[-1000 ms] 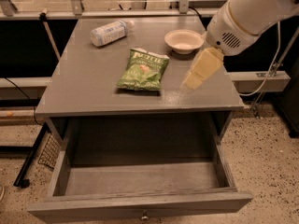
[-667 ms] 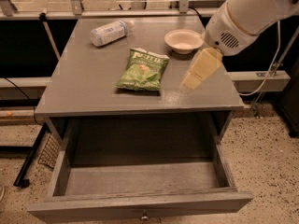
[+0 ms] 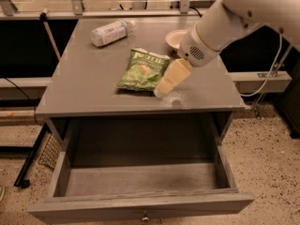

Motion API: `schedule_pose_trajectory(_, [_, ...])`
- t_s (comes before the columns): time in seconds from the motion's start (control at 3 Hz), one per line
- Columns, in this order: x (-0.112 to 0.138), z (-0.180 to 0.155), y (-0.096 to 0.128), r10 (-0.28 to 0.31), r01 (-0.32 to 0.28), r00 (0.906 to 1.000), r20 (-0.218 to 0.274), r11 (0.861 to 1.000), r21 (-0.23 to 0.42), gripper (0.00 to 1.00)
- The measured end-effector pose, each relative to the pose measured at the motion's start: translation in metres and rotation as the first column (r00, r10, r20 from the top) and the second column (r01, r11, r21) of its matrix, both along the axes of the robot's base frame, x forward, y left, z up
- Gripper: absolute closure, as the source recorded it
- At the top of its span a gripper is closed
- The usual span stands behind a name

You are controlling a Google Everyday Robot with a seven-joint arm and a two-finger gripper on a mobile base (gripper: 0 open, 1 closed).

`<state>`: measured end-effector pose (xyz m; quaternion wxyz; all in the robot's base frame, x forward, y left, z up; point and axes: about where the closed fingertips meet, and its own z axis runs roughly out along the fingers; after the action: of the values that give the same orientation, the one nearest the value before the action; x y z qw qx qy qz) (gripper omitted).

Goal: Place green jalapeno chip bag into top drawer

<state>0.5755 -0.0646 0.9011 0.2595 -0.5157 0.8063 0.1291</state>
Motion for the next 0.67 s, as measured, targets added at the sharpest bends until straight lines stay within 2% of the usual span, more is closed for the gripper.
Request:
schedule_pose_trajectory(0.33, [0.017, -0.019, 0.016, 0.003, -0.002, 0.9996, -0.03, 1.0, 0.027, 0.0])
schedule_pose_trajectory(0.67, [0.038, -0.035, 0.04, 0.02, -0.019, 0.9996, -0.021, 0.999, 0.031, 0.0])
